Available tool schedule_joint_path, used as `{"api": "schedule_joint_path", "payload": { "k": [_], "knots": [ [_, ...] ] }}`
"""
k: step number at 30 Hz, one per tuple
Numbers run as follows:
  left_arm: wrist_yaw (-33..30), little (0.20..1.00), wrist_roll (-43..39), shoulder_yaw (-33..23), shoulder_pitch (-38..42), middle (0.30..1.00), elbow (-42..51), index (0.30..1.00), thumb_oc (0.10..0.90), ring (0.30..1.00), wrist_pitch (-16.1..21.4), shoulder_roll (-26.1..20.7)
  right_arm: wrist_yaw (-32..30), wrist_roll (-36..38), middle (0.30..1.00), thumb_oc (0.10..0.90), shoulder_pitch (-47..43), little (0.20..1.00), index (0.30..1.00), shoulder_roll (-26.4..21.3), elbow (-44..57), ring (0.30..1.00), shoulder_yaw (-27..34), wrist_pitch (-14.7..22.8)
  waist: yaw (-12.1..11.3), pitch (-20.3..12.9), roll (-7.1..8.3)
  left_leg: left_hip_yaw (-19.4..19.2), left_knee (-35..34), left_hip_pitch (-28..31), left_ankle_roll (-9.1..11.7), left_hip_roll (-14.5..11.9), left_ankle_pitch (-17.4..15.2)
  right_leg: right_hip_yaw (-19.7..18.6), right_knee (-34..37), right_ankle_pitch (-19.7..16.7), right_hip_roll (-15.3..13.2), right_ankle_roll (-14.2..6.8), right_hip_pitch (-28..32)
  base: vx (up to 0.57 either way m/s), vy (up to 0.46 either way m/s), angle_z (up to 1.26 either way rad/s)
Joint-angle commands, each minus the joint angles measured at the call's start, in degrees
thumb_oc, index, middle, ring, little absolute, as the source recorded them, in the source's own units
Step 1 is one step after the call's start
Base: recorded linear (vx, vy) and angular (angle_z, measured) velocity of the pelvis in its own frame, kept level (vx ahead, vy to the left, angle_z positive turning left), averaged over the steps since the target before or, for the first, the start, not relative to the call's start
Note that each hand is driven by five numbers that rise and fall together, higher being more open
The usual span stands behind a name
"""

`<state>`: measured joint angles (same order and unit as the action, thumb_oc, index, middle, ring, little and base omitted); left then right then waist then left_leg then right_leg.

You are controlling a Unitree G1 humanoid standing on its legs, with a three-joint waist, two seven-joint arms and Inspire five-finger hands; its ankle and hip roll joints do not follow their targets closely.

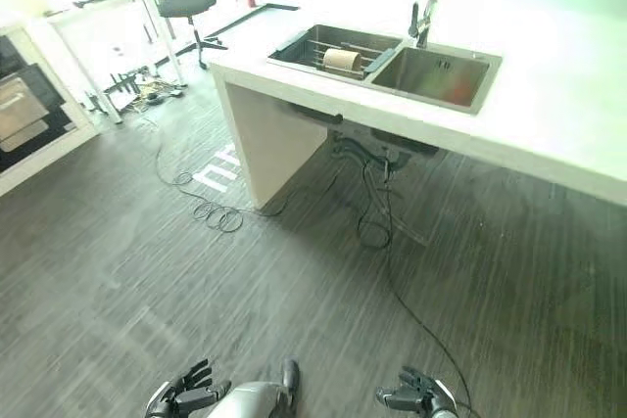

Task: Place the dishes in the dishwasher.

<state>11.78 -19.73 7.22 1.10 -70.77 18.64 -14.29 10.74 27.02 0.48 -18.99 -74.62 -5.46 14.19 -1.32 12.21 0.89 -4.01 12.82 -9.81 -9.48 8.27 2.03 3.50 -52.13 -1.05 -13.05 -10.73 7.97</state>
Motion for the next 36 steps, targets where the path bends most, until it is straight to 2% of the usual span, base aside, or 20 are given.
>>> {"api": "schedule_joint_path", "payload": {
  "k": [1,2,4,6,7,8,9,12,14,15,16,17,18,19,20,22,24,28,32,36],
  "knots": [
    [0.29,0.900,-2.04,1.30,-0.57,0.900,7.29,0.900,0.800,0.900,4.29,-1.40,2.24,-0.67,0.900,0.800,-2.04,0.900,0.900,-2.74,7.20,0.900,-0.56,7.24,-0.63,2.77,-4.40,2.89,4.37,4.22,4.54,-5.28,-11.97,8.03,9.55,-0.97,6.07,3.81,-10.82,0.46,0.178,0.16],
    [0.42,0.900,-1.86,1.36,-0.21,0.900,7.47,0.900,0.800,0.900,4.63,-2.06,3.04,-0.87,0.900,0.800,-1.82,0.900,0.900,-2.56,7.20,0.900,-0.48,8.75,0.42,3.69,-3.87,2.35,4.37,6.46,4.24,-5.12,-13.49,10.12,14.15,1.57,5.81,4.36,-12.94,0.39,-0.052,-0.34],
    [0.07,0.900,-1.07,1.62,0.13,0.900,8.68,0.900,0.800,0.900,4.42,-2.39,4.09,-0.70,0.900,0.800,-1.83,0.900,0.900,-2.63,7.18,0.900,-0.22,10.41,1.66,3.99,-3.32,3.17,4.37,8.24,4.46,-4.98,-15.58,11.52,25.36,2.28,6.03,4.79,-15.53,0.34,-0.157,-0.20],
    [-0.73,0.900,-1.14,1.70,0.02,0.900,9.80,0.900,0.800,0.900,4.06,-2.15,4.93,0.03,0.900,0.800,-2.62,0.900,0.900,-2.87,7.42,0.900,-0.29,10.91,2.29,4.17,-2.37,3.81,4.37,10.45,5.15,-4.06,-17.79,12.17,34.94,1.04,4.16,4.00,-18.06,0.31,-0.187,0.55],
    [-1.24,0.900,-1.35,1.82,0.08,0.900,10.27,0.900,0.800,0.900,3.79,-1.90,5.49,0.03,0.900,0.800,-3.11,0.900,0.900,-3.11,7.58,0.900,-0.15,11.10,2.57,4.18,-1.63,4.37,4.37,11.43,5.45,-3.12,-18.98,11.11,34.94,1.15,2.18,3.05,-21.72,0.23,-0.131,0.26],
    [-1.24,0.900,-1.35,1.82,0.08,0.900,10.27,0.900,0.800,0.900,3.79,-1.90,5.49,0.03,0.900,0.800,-3.11,0.900,0.900,-3.11,7.58,0.900,-0.15,11.10,2.57,4.18,-1.63,4.37,4.37,11.43,5.45,-3.12,-18.98,11.11,34.94,1.15,2.18,3.05,-21.72,0.48,-0.240,-0.13],
    [-2.87,0.900,-0.91,2.42,0.08,0.900,10.72,0.900,0.800,0.900,3.52,-0.82,6.41,-1.04,0.900,0.800,-3.77,0.900,0.900,-3.20,8.20,0.900,0.83,10.88,3.17,3.52,-1.02,5.81,4.37,14.30,6.31,-2.29,-21.91,9.25,34.94,-0.07,-0.64,1.82,-27.55,0.47,-0.233,-0.45],
    [-4.11,0.900,1.06,2.20,-0.57,0.900,10.90,0.900,0.800,0.900,3.50,-0.20,5.99,-1.64,0.900,0.800,-4.19,0.900,0.900,-3.17,8.63,0.900,0.30,9.43,3.29,2.22,-0.97,6.48,4.37,15.44,7.12,-2.92,-22.76,7.19,34.94,0.23,0.86,2.08,-25.85,0.51,-0.312,0.05],
    [-5.10,0.900,1.42,2.07,-1.03,0.900,10.99,0.900,0.800,0.900,2.89,0.06,4.99,-1.84,0.900,0.800,-4.69,0.900,0.900,-3.02,8.22,0.900,-0.35,7.86,3.15,1.39,-1.12,6.69,4.37,17.17,8.05,-3.90,-21.61,6.46,34.94,1.52,2.37,3.16,-23.88,0.46,-0.330,-0.23],
    [-5.29,0.900,0.78,1.91,-1.17,0.900,10.86,0.900,0.800,0.900,2.48,0.25,4.75,-1.93,0.900,0.800,-4.93,0.900,0.900,-3.08,7.63,0.900,-0.57,7.53,3.11,1.38,-1.79,6.52,4.37,19.28,9.49,-5.67,-18.11,6.26,34.94,2.96,4.02,4.43,-22.10,0.46,-0.351,-0.13],
    [-5.43,0.900,-0.08,1.94,-1.15,0.900,10.98,0.900,0.800,0.900,2.08,0.39,4.64,-3.07,0.900,0.800,-5.27,0.900,0.900,-3.42,7.40,0.900,-0.98,7.62,2.51,1.17,-1.44,6.04,4.37,20.30,11.51,-6.69,-9.62,6.14,34.94,4.76,4.30,5.71,-20.52,0.39,-0.321,-0.07],
    [-5.42,0.900,-0.29,1.88,-1.10,0.900,11.13,0.900,0.800,0.900,1.84,0.48,4.67,-4.02,0.900,0.800,-5.56,0.900,0.900,-3.81,7.24,0.900,-1.26,7.90,2.18,1.38,-1.38,5.81,7.47,19.11,12.22,-7.17,-7.30,6.19,34.94,5.57,4.40,6.39,-19.62,0.31,-0.347,-0.16],
    [-4.79,0.900,0.01,2.28,-0.73,0.900,11.44,0.900,0.800,0.900,1.84,0.47,4.11,-4.38,0.900,0.800,-6.03,0.900,0.900,-4.61,6.90,0.900,-1.45,8.34,1.50,2.66,-0.78,5.06,19.56,11.28,13.64,-7.29,-3.04,4.73,34.94,6.95,4.88,7.99,-17.07,0.24,-0.307,0.01],
    [-4.83,0.900,0.61,2.67,-0.37,0.900,11.92,0.900,0.800,0.900,1.49,0.42,3.52,-3.46,0.900,0.800,-6.19,0.900,0.900,-5.00,6.77,0.900,-1.38,8.23,0.82,3.36,-0.65,4.71,23.57,6.56,13.55,-6.45,-2.53,4.33,34.94,7.72,5.14,8.48,-15.65,0.23,-0.266,0.25],
    [-4.94,0.900,0.33,2.81,-0.22,0.900,11.89,0.900,0.800,0.900,1.46,0.42,3.72,-3.19,0.900,0.800,-6.35,0.900,0.900,-5.33,6.70,0.900,-1.17,8.11,0.37,3.53,-0.98,4.48,22.55,4.98,12.77,-4.93,-4.39,4.23,34.94,8.26,5.62,8.27,-15.09,0.21,-0.127,0.14],
    [-5.11,0.900,0.11,2.37,-0.65,0.900,11.27,0.900,0.800,0.900,2.01,0.62,4.59,-3.97,0.900,0.800,-6.69,0.900,0.900,-5.81,6.46,0.900,-0.76,7.95,-0.61,3.90,-1.42,4.48,15.98,4.18,11.12,-3.55,-6.55,2.90,34.94,9.45,6.71,7.89,-13.99,0.22,-0.043,-0.51],
    [-4.98,0.900,0.36,1.98,-1.12,0.900,11.02,0.900,0.800,0.900,1.90,0.38,4.03,-4.18,0.900,0.800,-7.04,0.900,0.900,-5.67,6.36,0.900,-1.09,7.40,-1.75,4.07,-1.83,5.91,4.70,4.66,10.65,-3.69,-5.48,1.87,34.94,10.75,8.01,7.72,-13.20,0.23,0.044,-0.80],
    [-5.17,0.900,-0.20,1.68,-2.19,0.900,9.89,0.900,0.800,0.900,1.98,1.09,2.85,-5.05,0.900,0.800,-7.76,0.900,0.900,-5.28,5.16,0.900,-2.15,5.66,-3.90,4.29,-3.63,9.77,4.37,-3.06,12.11,-3.56,-5.73,-0.78,34.94,13.20,11.05,7.51,-11.45,0.17,0.124,-0.73],
    [-5.39,0.900,-0.58,1.07,-2.33,0.900,8.28,0.900,0.800,0.900,0.09,1.86,1.41,-5.49,0.900,0.800,-7.83,0.900,0.900,-4.34,3.62,0.900,-2.13,4.38,-3.80,3.45,-4.28,10.38,4.37,-2.74,11.16,-3.69,-7.97,0.16,34.94,13.62,11.05,7.44,-11.89,0.09,0.149,-0.51],
    [-5.97,0.900,-0.47,0.80,-2.02,0.900,3.70,0.900,0.800,0.900,-0.89,2.66,0.96,-3.75,0.900,0.800,-6.72,0.900,0.900,-3.06,2.82,0.900,-1.13,3.52,-2.83,2.38,-3.79,9.40,4.37,-0.65,9.95,-4.33,-10.47,2.67,34.94,13.60,10.08,7.40,-12.23,0.07,0.106,0.04]
  ]
}}
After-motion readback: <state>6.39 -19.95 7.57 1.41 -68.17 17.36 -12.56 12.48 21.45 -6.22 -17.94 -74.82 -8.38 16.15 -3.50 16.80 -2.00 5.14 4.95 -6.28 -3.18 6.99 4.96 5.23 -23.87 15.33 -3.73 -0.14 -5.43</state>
